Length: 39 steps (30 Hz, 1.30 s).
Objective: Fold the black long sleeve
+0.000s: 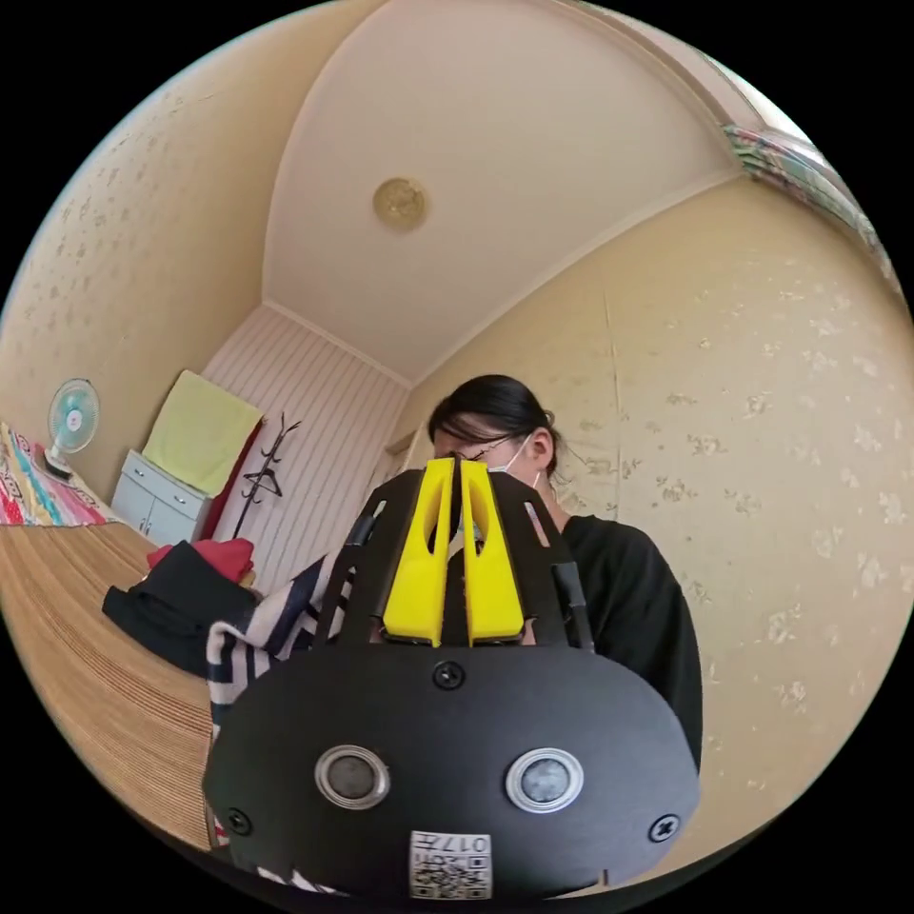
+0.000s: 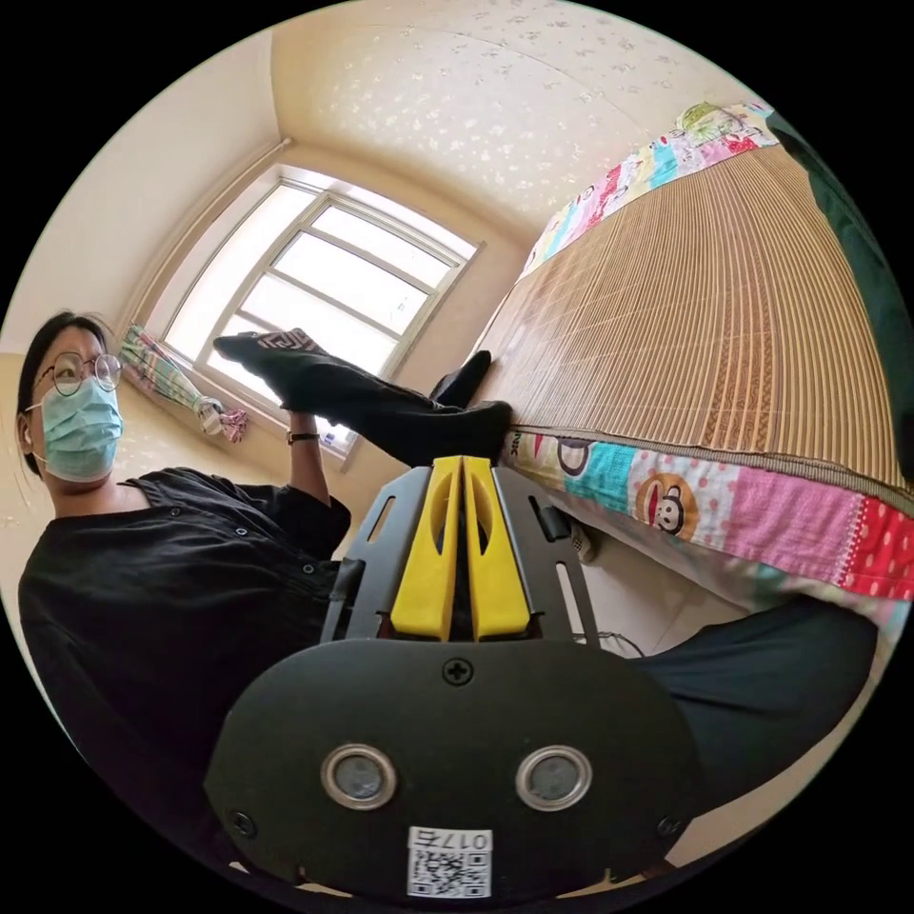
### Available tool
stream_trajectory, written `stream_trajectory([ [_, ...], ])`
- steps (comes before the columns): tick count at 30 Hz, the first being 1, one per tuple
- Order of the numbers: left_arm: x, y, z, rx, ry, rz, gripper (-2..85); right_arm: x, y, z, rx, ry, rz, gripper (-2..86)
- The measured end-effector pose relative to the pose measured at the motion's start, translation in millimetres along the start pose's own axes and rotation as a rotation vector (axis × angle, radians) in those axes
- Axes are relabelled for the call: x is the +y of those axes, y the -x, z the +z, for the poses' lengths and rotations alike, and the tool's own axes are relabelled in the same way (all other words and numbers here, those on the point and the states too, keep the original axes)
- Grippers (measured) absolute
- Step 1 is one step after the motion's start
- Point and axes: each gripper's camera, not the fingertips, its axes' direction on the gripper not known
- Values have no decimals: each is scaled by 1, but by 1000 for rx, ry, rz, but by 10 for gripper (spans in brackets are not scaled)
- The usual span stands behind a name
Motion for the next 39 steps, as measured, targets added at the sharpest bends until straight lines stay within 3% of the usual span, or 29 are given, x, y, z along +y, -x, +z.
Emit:
stream_trajectory([
  [4, 35, 13, -12, 263, -119, 63, -7, -4, 5, 0, -44, -6, -38, 4],
  [12, 103, 112, 62, 515, -61, -237, -8, -6, 11, 12, -148, 90, -128, 21],
  [23, 171, 170, 183, 777, 37, -416, -9, -7, -2, -5, -376, 99, -196, 101],
  [27, 207, 205, 223, 894, 3, -530, -9, -19, 4, 0, -382, 208, -269, 119],
  [32, 221, 234, 248, 918, -3, -574, -8, -42, -6, -1, -409, 306, -293, 138],
  [35, 230, 252, 271, 939, 6, -605, -8, -53, -32, 14, -574, 490, -215, 145],
  [39, 238, 277, 291, 928, -11, -614, -9, -33, -47, 48, -1001, 786, -132, 130],
])
